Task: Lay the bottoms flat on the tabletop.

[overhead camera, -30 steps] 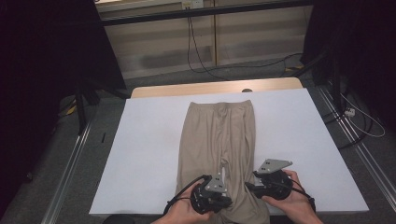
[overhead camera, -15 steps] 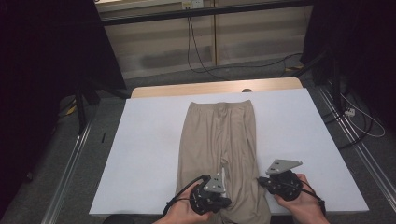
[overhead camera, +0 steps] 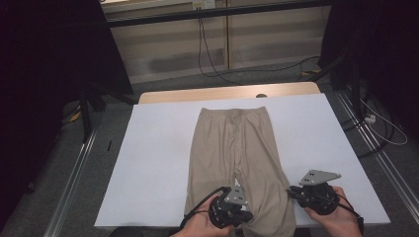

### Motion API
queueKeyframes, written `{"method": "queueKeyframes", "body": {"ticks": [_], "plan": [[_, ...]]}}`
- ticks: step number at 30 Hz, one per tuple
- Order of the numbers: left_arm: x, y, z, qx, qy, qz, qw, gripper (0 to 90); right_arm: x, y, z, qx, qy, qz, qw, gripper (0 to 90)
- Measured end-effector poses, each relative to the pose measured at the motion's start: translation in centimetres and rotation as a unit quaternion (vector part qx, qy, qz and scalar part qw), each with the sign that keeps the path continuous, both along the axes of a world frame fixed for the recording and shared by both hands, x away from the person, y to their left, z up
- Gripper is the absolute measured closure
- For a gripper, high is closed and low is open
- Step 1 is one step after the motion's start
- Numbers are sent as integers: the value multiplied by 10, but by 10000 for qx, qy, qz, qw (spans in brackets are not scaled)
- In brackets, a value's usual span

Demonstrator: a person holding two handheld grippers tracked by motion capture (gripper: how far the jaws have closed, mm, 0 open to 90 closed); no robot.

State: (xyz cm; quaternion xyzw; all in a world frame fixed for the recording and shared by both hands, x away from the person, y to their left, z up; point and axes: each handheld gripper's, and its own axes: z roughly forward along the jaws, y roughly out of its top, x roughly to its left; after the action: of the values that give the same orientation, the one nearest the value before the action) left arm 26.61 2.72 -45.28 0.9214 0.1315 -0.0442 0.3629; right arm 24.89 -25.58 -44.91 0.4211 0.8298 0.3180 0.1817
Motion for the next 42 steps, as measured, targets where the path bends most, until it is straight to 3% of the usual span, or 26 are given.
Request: {"method": "queueKeyframes", "body": {"ticks": [3, 4, 6, 8, 10, 14, 15, 18, 19, 22, 25, 30, 32, 34, 35, 39, 42], "plan": [[-1, 7, 2, -2, 38, -47, 10000, 839, 3, -1, 3, 211, -67, -132, 9997, 767], [-2, 7, 3, -101, 56, -38, 9999, 826, 5, -2, 4, 220, -95, -165, 9996, 758], [1, 8, 9, -119, -88, 111, 9998, 768, 13, -4, 4, 267, -127, -379, 9988, 741], [7, 6, 12, -329, -229, 192, 9990, 747, 21, -7, 4, 300, -124, -448, 9985, 741], [15, 1, 10, -375, -417, 253, 9981, 718, 31, -7, 3, 315, -105, -431, 9985, 736], [19, -10, -3, -5, -678, 219, 9975, 664, 55, -2, 2, 321, -148, -646, 9973, 652], [17, -10, -4, -18, -835, 203, 9963, 673, 61, 0, 0, 321, -149, -709, 9969, 628], [16, -6, -2, 82, -701, 248, 9972, 876, 71, 4, -8, 373, -35, -759, 9964, 596], [16, -5, -2, 96, -688, 253, 9973, 895, 70, 5, -10, 332, -91, -768, 9965, 591], [19, 1, 0, 162, -512, 375, 9979, 900, 67, 7, -10, 338, -136, -675, 9971, 703], [20, 8, 0, 139, -419, 431, 9981, 900, 67, 10, -10, 344, -113, -532, 9979, 900], [22, 21, 1, 114, -363, 508, 9980, 898, 67, 10, -8, 92, -210, -645, 9977, 900], [22, 22, 1, -32, -280, 566, 9980, 888, 68, 3, -8, 127, -189, -740, 9970, 900], [23, 21, 1, -15, -274, 513, 9983, 856, 68, -2, -8, 159, -201, -827, 9962, 900], [22, 20, 1, -93, -267, 541, 9981, 801, 67, -4, -9, 239, -185, -824, 9961, 900], [21, 18, 3, -176, -426, 509, 9976, 670, 66, -6, -9, 551, -183, -744, 9955, 875], [22, 18, 4, -226, -542, 604, 9965, 574, 64, -8, -7, 774, -264, -700, 9942, 780]]}}
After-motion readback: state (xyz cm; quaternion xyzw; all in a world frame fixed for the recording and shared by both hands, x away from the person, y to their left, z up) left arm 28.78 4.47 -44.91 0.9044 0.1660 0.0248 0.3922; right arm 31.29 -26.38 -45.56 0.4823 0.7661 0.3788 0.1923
